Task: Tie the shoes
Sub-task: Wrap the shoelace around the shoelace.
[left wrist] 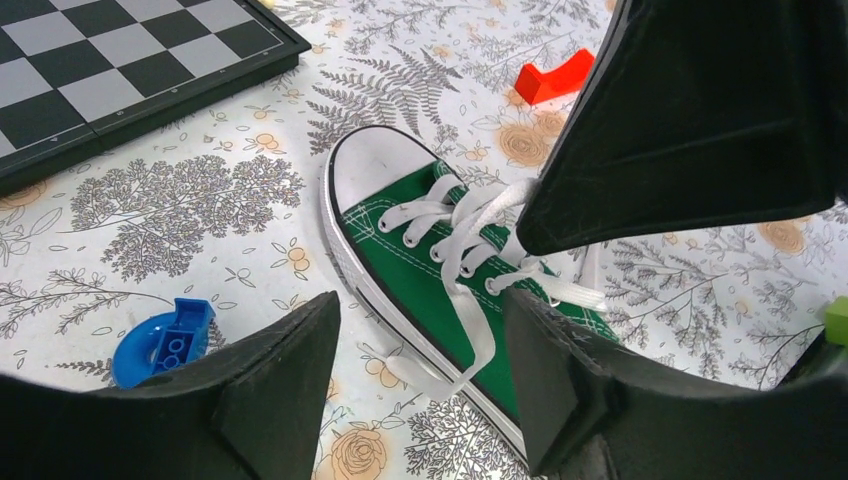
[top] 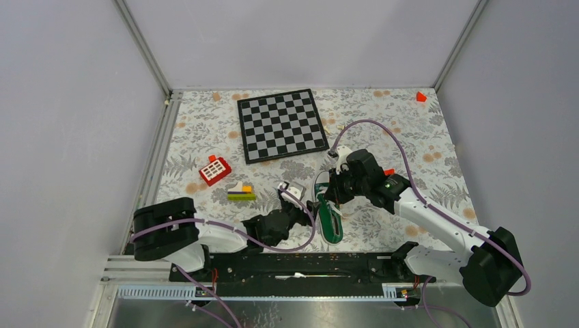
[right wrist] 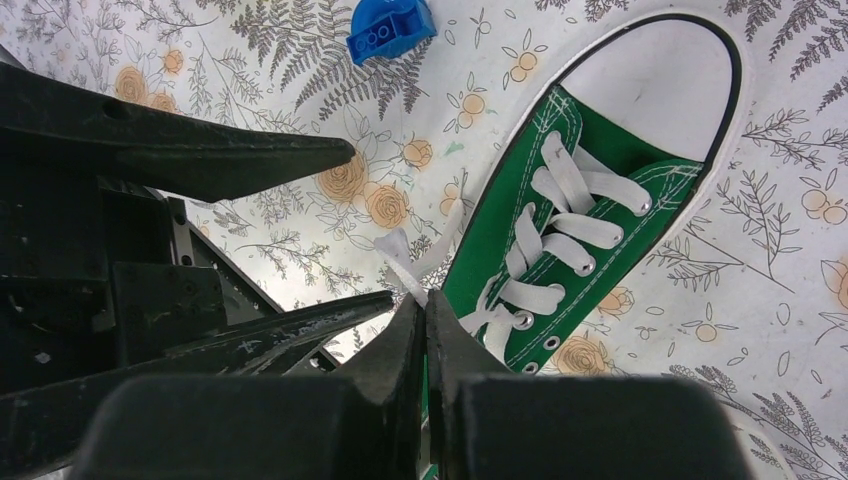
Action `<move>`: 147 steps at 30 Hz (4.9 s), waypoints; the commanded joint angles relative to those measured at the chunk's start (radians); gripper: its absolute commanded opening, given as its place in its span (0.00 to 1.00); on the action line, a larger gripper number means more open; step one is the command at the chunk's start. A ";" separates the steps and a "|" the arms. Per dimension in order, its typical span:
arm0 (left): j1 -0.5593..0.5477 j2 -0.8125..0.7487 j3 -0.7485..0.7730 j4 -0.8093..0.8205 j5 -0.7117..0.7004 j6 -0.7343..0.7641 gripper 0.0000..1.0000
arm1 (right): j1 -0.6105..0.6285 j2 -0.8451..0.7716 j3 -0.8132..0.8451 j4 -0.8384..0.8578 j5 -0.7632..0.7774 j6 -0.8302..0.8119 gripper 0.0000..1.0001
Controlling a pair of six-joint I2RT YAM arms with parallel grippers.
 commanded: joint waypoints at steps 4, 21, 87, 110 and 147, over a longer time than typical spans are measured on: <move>0.015 0.056 0.058 0.076 0.090 0.018 0.60 | -0.012 -0.013 0.041 -0.004 -0.018 -0.008 0.00; 0.021 0.112 0.105 0.079 0.119 -0.039 0.00 | -0.019 -0.001 0.094 -0.086 -0.005 -0.107 0.48; 0.051 0.112 0.060 0.116 0.158 -0.060 0.00 | -0.018 -0.002 0.075 -0.021 -0.081 -0.265 0.00; 0.047 0.162 0.134 0.067 0.255 -0.048 0.16 | -0.018 -0.047 0.034 -0.034 -0.070 -0.212 0.00; 0.047 0.191 0.129 0.164 0.231 -0.002 0.59 | -0.019 -0.015 0.050 -0.023 -0.074 -0.199 0.00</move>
